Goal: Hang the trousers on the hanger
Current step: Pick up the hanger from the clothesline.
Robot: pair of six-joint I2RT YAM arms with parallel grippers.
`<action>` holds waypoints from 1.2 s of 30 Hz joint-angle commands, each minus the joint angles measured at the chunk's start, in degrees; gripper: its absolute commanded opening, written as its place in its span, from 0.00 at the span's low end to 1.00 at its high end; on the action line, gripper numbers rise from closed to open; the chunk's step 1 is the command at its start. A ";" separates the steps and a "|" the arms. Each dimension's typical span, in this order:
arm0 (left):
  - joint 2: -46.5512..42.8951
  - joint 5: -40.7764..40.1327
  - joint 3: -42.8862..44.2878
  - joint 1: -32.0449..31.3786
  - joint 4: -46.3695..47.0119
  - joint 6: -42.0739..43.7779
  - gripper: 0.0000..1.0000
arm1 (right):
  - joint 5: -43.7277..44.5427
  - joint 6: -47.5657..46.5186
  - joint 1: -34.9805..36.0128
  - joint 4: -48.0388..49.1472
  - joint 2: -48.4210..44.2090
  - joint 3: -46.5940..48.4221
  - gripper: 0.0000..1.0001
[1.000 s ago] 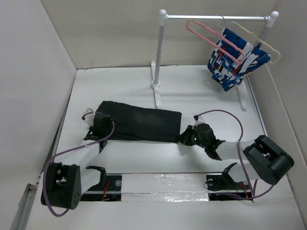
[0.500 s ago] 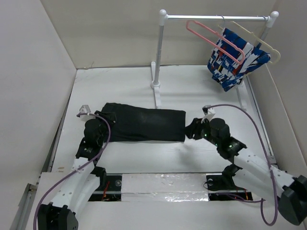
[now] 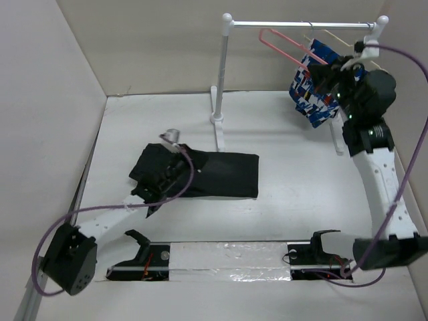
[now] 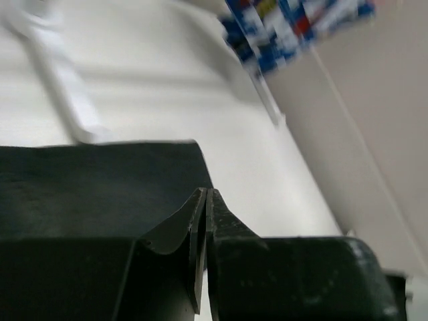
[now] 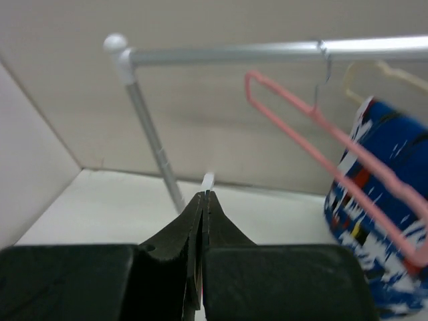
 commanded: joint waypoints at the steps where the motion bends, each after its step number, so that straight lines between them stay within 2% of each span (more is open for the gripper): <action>1: 5.22 -6.56 6.57 -9.53 1.87 13.22 0.00 | -4.72 -3.33 -3.51 -1.52 9.25 10.88 0.05; 2: 5.06 -6.75 6.32 -11.90 2.73 14.10 0.00 | -5.24 -4.03 -5.34 -0.56 10.59 12.65 0.34; 3: 4.45 -6.84 5.97 -13.23 3.52 14.63 0.00 | -5.60 -4.64 -6.06 1.36 11.30 13.27 0.53; 4: 3.58 -6.75 5.96 -14.63 4.22 15.51 0.01 | -5.08 -5.08 -7.11 4.60 11.92 13.11 0.67; 6: 3.65 -8.32 7.45 -20.34 1.70 18.92 0.12 | -8.03 -5.17 -11.66 2.46 15.69 16.94 0.83; 9: 4.71 -15.53 9.30 -26.75 -1.64 21.83 0.32 | -12.09 -8.06 -14.94 -5.53 23.16 24.33 0.84; 10: 5.15 -17.11 9.74 -27.38 -2.70 22.97 0.42 | -11.15 -11.91 -15.46 -10.34 24.30 26.10 0.84; 12: 5.41 -18.61 10.36 -27.39 -3.24 23.51 0.46 | -6.68 -15.45 -15.47 -12.32 25.98 27.61 0.85; 16: 4.62 -21.34 10.27 -27.39 -4.47 24.04 0.46 | -6.65 -18.18 -16.88 -14.96 27.74 27.61 0.86; 20: 3.83 -22.65 10.62 -27.39 -5.52 23.52 0.45 | -11.74 -20.20 -17.49 -18.47 30.55 28.66 0.82; 23: 4.44 -26.33 11.41 -27.39 -7.45 22.64 0.45 | -13.60 -20.73 -17.49 -18.31 30.39 27.26 0.76; 26: 5.85 -28.46 12.46 -27.39 -9.21 21.84 0.45 | -10.88 -19.77 -14.60 -13.67 27.32 22.96 0.49; 29: 6.29 -26.45 12.12 -27.39 -8.26 21.32 0.44 | -9.38 -19.33 -13.01 -10.75 25.20 20.14 0.38; 30: 6.29 -26.27 11.94 -27.39 -7.81 21.23 0.44 | -8.86 -19.33 -13.01 -10.22 24.33 19.70 0.28; 32: 6.12 -26.35 11.76 -27.39 -7.55 20.70 0.43 | -8.15 -19.06 -11.35 -9.69 23.70 18.91 0.17; 33: 6.03 -26.53 11.68 -27.39 -7.63 20.70 0.43 | -7.54 -19.06 -10.82 -9.52 22.74 18.47 0.08; 36: 4.98 -27.32 10.80 -27.39 -6.85 20.44 0.43 | -4.91 -19.24 -8.18 -7.67 20.81 16.45 0.00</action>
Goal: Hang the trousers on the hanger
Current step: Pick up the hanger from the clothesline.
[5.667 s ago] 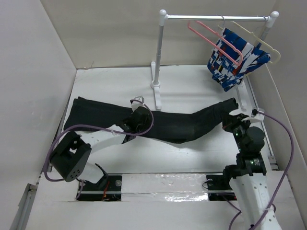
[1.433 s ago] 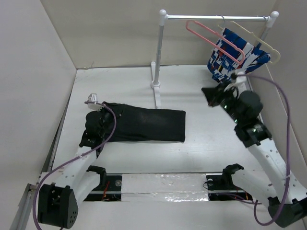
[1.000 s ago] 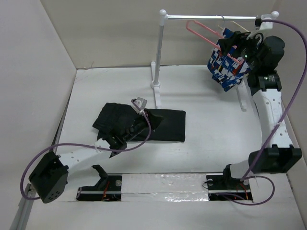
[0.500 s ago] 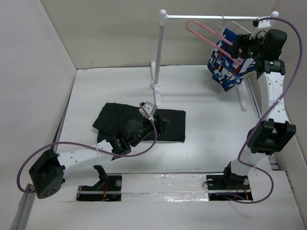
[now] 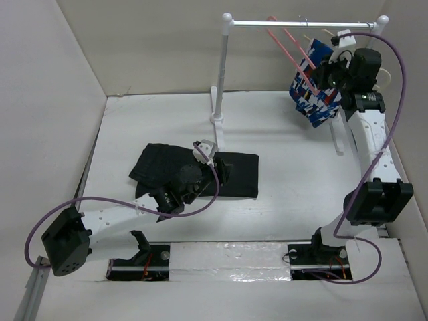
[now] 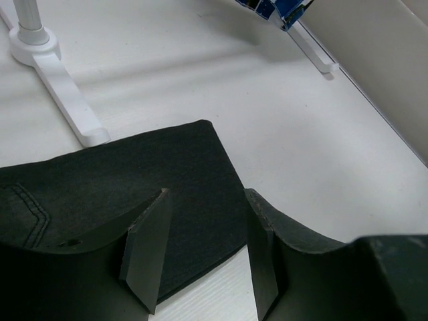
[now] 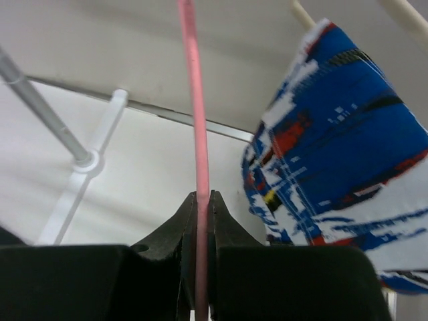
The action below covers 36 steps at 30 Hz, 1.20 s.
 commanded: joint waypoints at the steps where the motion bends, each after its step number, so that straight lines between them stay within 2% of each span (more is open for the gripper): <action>1: -1.63 -1.51 0.70 0.11 2.97 -0.74 0.44 | 3.84 0.06 2.75 6.95 -5.18 -1.37 0.00; 6: -2.07 -3.88 0.35 0.11 2.53 -2.06 0.48 | 11.75 0.50 7.93 12.31 -10.89 -5.58 0.00; 8: -1.98 -3.97 0.35 0.11 2.45 -2.41 0.49 | 13.60 1.03 7.94 14.07 -12.48 -7.70 0.00; 12: -2.86 -3.97 -0.18 0.11 3.06 -3.12 0.51 | 17.37 0.15 9.61 9.60 -13.10 -7.95 0.00; 16: -4.79 -4.06 -0.71 0.11 2.80 -4.78 0.53 | 26.59 -0.91 13.82 10.21 -17.57 -16.12 0.00; 20: -5.41 -3.09 -1.50 1.15 3.06 -7.59 0.53 | 33.28 2.43 18.56 13.10 -25.56 -29.03 0.00; 21: -5.15 -2.05 -1.24 1.16 2.89 -8.03 0.53 | 34.95 3.48 19.80 13.54 -27.50 -35.49 0.00; 23: -3.74 -0.37 -0.89 1.16 3.15 -8.83 0.53 | 40.57 7.00 24.00 14.77 -33.74 -42.29 0.00; 24: -3.04 1.46 -0.62 1.16 3.50 -9.18 0.53 | 41.89 9.27 25.42 15.30 -35.93 -49.20 0.00; 28: 2.14 6.39 1.23 1.16 5.67 -13.91 0.53 | 49.89 17.27 32.54 15.31 -44.73 -62.32 0.00; 31: 7.41 9.83 3.59 -0.76 6.32 -17.79 0.53 | 54.18 23.05 38.24 11.28 -48.87 -67.27 0.00; 33: 11.54 5.56 8.15 -5.14 4.91 -18.06 0.53 | 53.87 24.23 40.45 8.90 -51.32 -67.81 0.00; 36: 17.87 3.33 15.27 -7.28 2.63 -20.42 0.54 | 55.26 27.56 44.50 7.14 -51.78 -69.05 0.00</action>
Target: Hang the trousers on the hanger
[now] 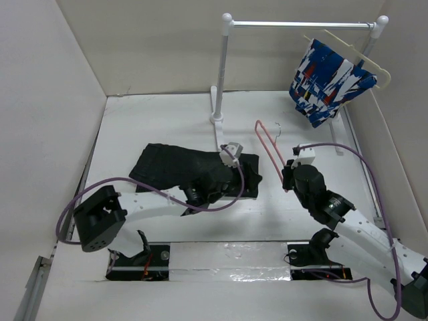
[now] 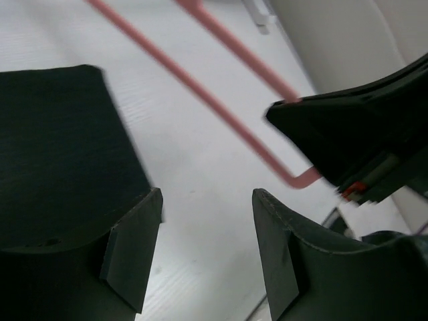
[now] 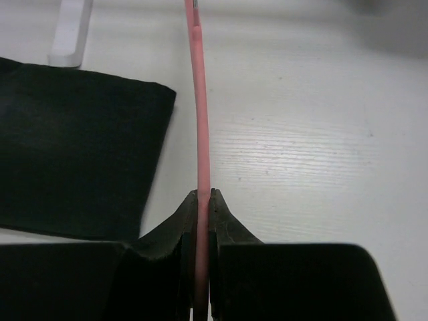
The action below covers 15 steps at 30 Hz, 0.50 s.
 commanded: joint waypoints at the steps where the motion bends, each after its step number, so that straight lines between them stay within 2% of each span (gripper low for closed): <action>1: 4.06 -1.83 9.03 -3.77 0.79 -5.47 0.54 | 5.35 7.39 3.15 0.78 -0.94 0.26 0.00; 3: 7.58 -4.55 12.11 -4.32 0.69 -7.59 0.55 | 5.08 8.28 4.99 -0.37 -0.06 0.00 0.00; 6: 11.98 -3.95 14.66 -4.32 2.89 -11.11 0.57 | 6.84 11.00 8.42 -1.25 1.00 -0.88 0.00; 12: 18.84 -5.53 21.08 -3.79 -0.09 -12.87 0.57 | 11.58 15.49 13.08 -4.68 0.83 -1.50 0.00; 15: 21.21 -7.01 23.02 -3.79 -1.86 -14.27 0.57 | 11.67 15.58 13.79 -3.19 -1.02 -2.37 0.00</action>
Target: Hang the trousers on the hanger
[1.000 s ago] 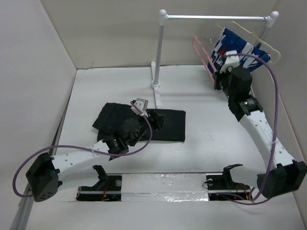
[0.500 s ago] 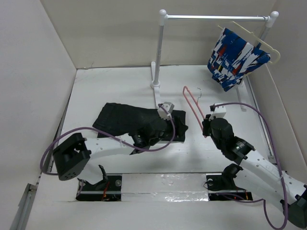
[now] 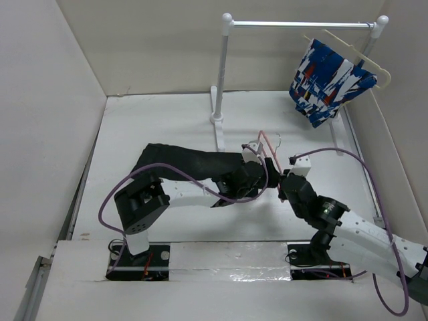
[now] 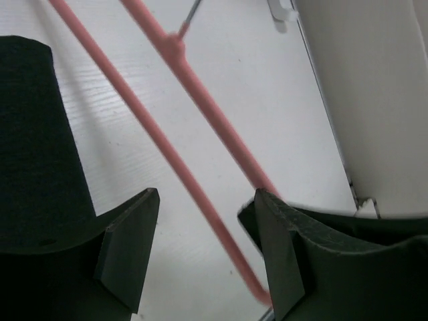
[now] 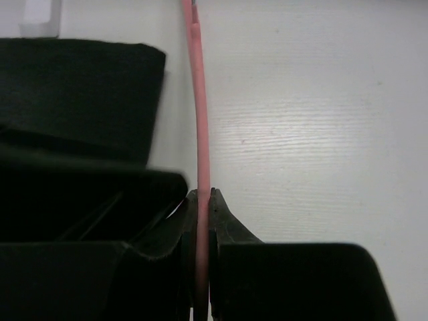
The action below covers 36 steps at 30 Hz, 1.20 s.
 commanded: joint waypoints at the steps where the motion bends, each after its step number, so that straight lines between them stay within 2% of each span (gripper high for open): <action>1: 0.60 -3.26 4.49 0.97 2.60 -3.83 0.56 | 0.90 3.16 2.73 2.87 -2.18 -0.56 0.00; 13: 2.63 -1.33 2.11 2.03 11.74 -6.56 0.55 | 1.34 5.45 5.72 3.30 -1.13 -1.53 0.00; 16: 4.91 0.25 5.53 2.03 7.03 -6.12 0.51 | 3.00 7.03 7.04 1.55 -0.51 -0.65 0.00; 19: 6.23 0.07 6.33 2.56 6.99 -5.86 0.46 | 3.97 6.33 7.74 3.13 -0.51 -0.56 0.00; 26: 7.02 1.75 5.10 3.18 6.12 -6.21 0.45 | 6.35 8.35 8.27 -1.86 0.54 1.19 0.00; 30: 7.90 2.18 6.42 3.18 5.06 -6.38 0.42 | 6.35 6.51 8.80 0.05 0.54 1.20 0.00; 33: 8.69 3.76 7.47 3.18 5.51 -6.47 0.28 | 6.44 7.65 9.32 -1.09 0.63 1.37 0.00; 34: 8.52 3.59 7.30 3.18 5.33 -6.65 0.11 | 6.35 7.65 9.32 -1.17 0.54 1.28 0.00; 35: 7.82 3.33 6.78 3.18 5.94 -6.91 0.03 | 6.44 7.82 9.32 -1.09 0.72 1.11 0.00; 36: 7.29 3.33 4.94 3.18 6.73 -7.35 0.00 | 6.61 8.08 9.32 -1.52 0.72 1.11 0.08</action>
